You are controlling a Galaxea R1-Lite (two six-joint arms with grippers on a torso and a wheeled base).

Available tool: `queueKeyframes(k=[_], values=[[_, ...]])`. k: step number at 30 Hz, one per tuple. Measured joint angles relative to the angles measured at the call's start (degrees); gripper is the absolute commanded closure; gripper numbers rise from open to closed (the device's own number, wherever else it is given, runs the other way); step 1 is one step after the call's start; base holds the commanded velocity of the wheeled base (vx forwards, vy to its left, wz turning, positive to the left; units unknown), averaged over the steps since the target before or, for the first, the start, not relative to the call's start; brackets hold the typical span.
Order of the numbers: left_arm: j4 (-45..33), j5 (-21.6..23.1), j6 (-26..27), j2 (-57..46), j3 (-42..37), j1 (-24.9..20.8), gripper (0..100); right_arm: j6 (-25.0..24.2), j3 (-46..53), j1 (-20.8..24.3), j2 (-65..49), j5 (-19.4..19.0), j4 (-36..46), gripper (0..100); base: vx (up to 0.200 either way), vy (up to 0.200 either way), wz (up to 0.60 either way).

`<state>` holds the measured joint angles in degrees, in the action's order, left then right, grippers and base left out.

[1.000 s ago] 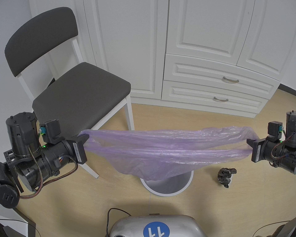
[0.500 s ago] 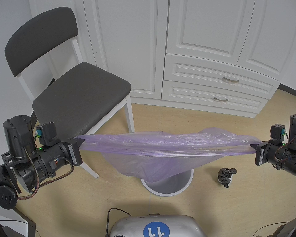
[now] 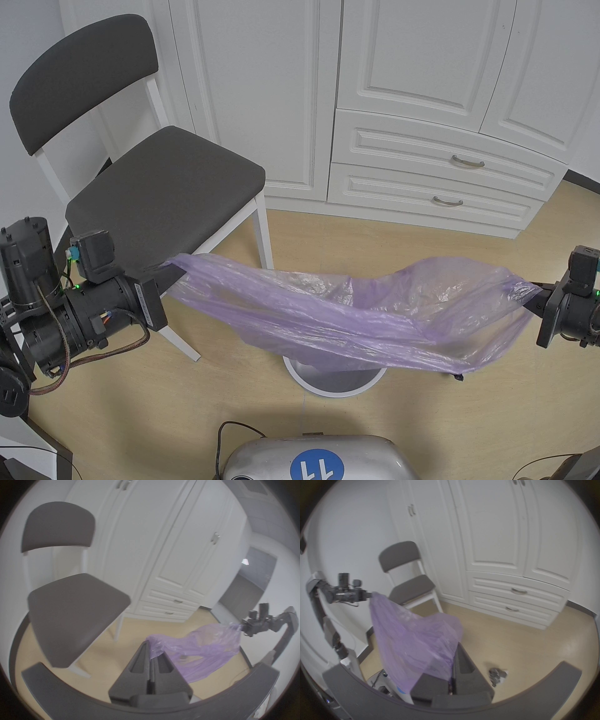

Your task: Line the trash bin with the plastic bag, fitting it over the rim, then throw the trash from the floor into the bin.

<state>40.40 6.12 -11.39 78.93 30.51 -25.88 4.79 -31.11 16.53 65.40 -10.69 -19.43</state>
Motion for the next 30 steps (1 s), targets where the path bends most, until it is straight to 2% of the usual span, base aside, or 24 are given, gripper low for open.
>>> queueKeyframes(k=[2, 4, 10, 15, 18, 23, 30], values=[[2.05, 4.13, 0.50, 0.74, 1.15, -0.33, 100, 1.28, -1.08, -0.17, 0.06, -4.11, -0.09, 100, 0.000, 0.000, 0.00], [4.40, 6.50, 0.91, 2.02, 2.47, -1.21, 100, 2.35, -2.24, -0.02, 0.85, -6.19, -0.27, 100, 0.000, 0.000, 0.00], [8.79, 7.25, 1.40, 6.31, 5.45, -6.42, 100, 2.35, -3.75, 3.56, 4.22, -7.12, -0.73, 100, 0.000, 0.000, 0.00], [11.30, 6.90, 1.40, 9.24, 6.30, -10.14, 100, -3.93, -2.88, 7.28, 5.74, -7.16, -3.08, 100, 0.000, 0.000, 0.00], [14.36, 4.04, 1.27, 10.95, 6.39, -12.26, 100, -5.41, -2.13, 9.40, 6.14, -7.16, -5.72, 100, 0.000, 0.000, 0.00], [20.49, -5.46, -0.24, 14.25, 6.25, -15.74, 100, -6.95, -0.76, 13.23, 6.47, -7.14, -8.57, 100, 0.000, 0.000, 0.00], [22.11, -10.35, -6.38, 18.05, 5.84, -17.69, 100, -8.92, 0.02, 16.70, 8.46, -7.18, -9.47, 100, 0.000, 0.000, 0.00]])
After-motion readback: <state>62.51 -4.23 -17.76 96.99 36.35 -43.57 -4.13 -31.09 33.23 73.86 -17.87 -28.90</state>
